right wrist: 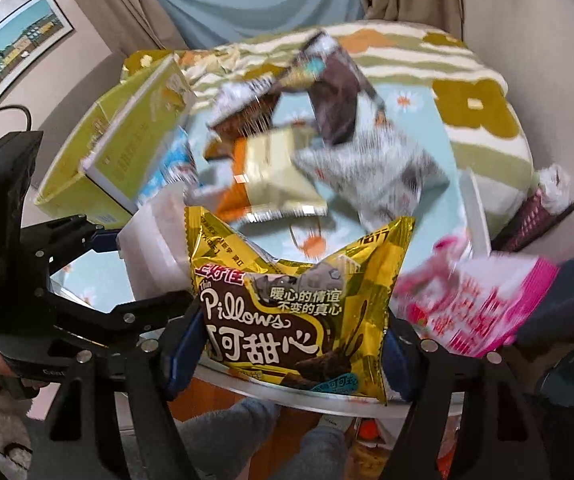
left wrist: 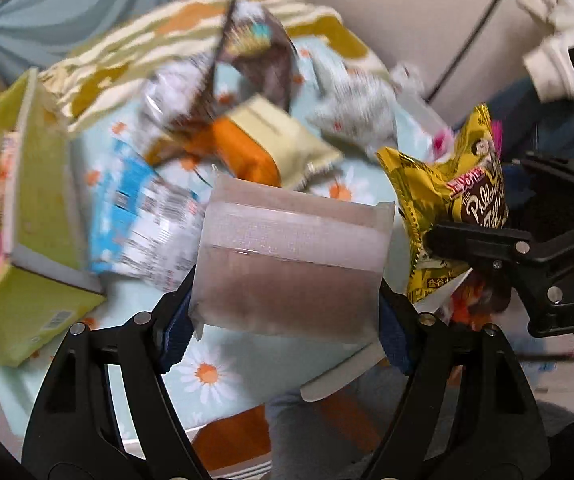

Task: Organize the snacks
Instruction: 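Carry the cake and Pillows bag over the green box and open both tools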

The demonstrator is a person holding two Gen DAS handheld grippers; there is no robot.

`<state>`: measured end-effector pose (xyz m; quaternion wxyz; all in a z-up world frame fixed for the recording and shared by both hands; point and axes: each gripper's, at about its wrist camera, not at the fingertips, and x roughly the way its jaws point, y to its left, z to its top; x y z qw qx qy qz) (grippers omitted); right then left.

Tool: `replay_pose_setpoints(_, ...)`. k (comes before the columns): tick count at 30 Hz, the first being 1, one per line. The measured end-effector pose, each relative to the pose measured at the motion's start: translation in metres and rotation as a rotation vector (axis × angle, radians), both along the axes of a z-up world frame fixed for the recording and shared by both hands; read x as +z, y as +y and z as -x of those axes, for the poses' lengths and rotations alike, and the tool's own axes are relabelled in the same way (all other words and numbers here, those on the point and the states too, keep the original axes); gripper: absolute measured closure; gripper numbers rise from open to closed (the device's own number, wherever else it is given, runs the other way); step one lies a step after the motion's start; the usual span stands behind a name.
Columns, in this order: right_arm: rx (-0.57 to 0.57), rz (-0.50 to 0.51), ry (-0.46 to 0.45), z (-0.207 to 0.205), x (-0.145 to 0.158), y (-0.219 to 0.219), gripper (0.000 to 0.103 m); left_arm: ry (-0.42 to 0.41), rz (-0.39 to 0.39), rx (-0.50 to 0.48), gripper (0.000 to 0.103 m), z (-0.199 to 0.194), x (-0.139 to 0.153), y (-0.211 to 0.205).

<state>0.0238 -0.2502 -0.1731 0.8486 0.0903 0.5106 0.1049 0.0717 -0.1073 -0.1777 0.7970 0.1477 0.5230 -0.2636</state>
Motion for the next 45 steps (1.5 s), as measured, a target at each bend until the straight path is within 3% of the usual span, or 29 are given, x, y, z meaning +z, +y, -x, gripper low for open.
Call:
replay_pose_setpoints(9,0.142,-0.005,-0.14,-0.039,0.072,0.019,0.032,-0.128,0.066,0.254,0.026,-0.022,0.065,0.054)
replay_pose_setpoints(13,0.22,0.011,-0.196,-0.067,0.096,0.054,0.032,-0.152,0.072,0.364,0.026,-0.043,0.082,0.102)
replay_pose_setpoints(20,0.27,-0.06,-0.222,-0.126,0.112,0.137,0.032,-0.178,0.047,0.488,0.026,-0.086,0.095,0.197)
replay_pose_setpoints(30,0.266,-0.094,-0.178,-0.224,0.101,0.248,0.032,-0.157,0.033,0.541,0.026,-0.184,0.067,0.287)
replay_pose_setpoints(36,0.24,-0.067,-0.138,-0.258,0.082,0.275,0.032,-0.108,0.035,0.536,0.026,-0.242,0.041,0.306)
replay_pose_setpoints(41,0.197,-0.05,-0.099,-0.271,0.067,0.275,0.032,-0.051,0.04,0.528,0.025,-0.263,0.02,0.308)
replay_pose_setpoints(43,0.187,-0.045,-0.089,-0.275,0.063,0.275,0.032,-0.041,0.017,0.532,0.017,-0.265,0.012,0.308)
replay_pose_setpoints(44,0.181,-0.042,-0.084,-0.277,0.061,0.274,0.032,-0.048,0.005,0.534,0.005,-0.265,0.012,0.308)
replay_pose_setpoints(45,0.178,-0.042,-0.08,-0.279,0.061,0.275,0.032,-0.067,-0.005,0.535,0.0,-0.261,0.014,0.307)
